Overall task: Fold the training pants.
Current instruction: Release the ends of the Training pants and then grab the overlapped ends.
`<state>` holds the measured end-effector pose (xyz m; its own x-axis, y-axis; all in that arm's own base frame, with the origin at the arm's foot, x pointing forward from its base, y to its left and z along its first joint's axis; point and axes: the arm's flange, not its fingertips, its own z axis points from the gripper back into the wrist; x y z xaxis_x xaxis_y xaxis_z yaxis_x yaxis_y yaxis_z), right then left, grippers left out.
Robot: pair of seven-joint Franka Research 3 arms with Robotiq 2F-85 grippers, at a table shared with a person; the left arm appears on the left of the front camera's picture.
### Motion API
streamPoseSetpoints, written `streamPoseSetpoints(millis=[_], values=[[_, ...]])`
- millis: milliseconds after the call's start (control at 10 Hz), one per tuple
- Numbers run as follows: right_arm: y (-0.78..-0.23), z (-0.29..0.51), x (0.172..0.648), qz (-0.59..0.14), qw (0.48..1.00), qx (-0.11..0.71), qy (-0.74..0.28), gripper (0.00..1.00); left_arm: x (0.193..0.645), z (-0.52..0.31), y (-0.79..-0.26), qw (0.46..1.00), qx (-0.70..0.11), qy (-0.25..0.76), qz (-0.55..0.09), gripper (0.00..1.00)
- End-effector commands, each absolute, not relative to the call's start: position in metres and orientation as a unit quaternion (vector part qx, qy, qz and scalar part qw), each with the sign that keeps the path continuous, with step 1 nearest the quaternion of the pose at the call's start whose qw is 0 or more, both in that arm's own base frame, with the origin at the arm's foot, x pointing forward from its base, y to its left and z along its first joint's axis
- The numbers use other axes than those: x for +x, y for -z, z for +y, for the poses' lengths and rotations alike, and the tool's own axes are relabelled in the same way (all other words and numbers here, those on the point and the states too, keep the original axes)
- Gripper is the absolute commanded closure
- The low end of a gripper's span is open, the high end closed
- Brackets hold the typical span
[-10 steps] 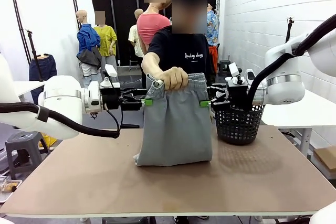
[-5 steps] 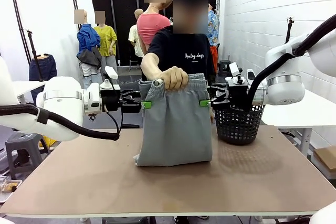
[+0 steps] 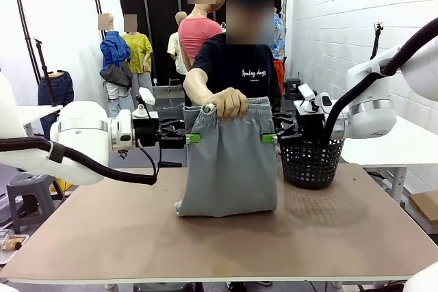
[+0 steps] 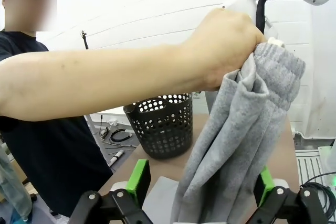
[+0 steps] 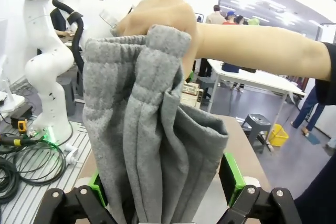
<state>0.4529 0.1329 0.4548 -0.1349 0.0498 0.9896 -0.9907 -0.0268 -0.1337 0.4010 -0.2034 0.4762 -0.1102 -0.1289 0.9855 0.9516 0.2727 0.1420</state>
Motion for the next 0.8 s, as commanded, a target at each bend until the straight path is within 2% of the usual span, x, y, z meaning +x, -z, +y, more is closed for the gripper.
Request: streamPoseSetpoints(millis=[0, 500, 700], values=[[-0.458, 0.135, 0.457, -0.490, 0.474, 0.472, -0.559, 0.00, 0.402, -0.204, -0.472, 0.551, -0.373, 0.497, -0.557, 0.00], [-0.454, 0.154, 0.450, -0.474, 0.466, 0.484, -0.569, 0.00, 0.401, -0.220, -0.463, 0.542, -0.400, 0.511, -0.534, 0.00], [-0.449, 0.162, 0.447, -0.455, 0.466, 0.494, -0.576, 0.00, 0.403, -0.221, -0.461, 0.540, -0.390, 0.508, -0.547, 0.00]])
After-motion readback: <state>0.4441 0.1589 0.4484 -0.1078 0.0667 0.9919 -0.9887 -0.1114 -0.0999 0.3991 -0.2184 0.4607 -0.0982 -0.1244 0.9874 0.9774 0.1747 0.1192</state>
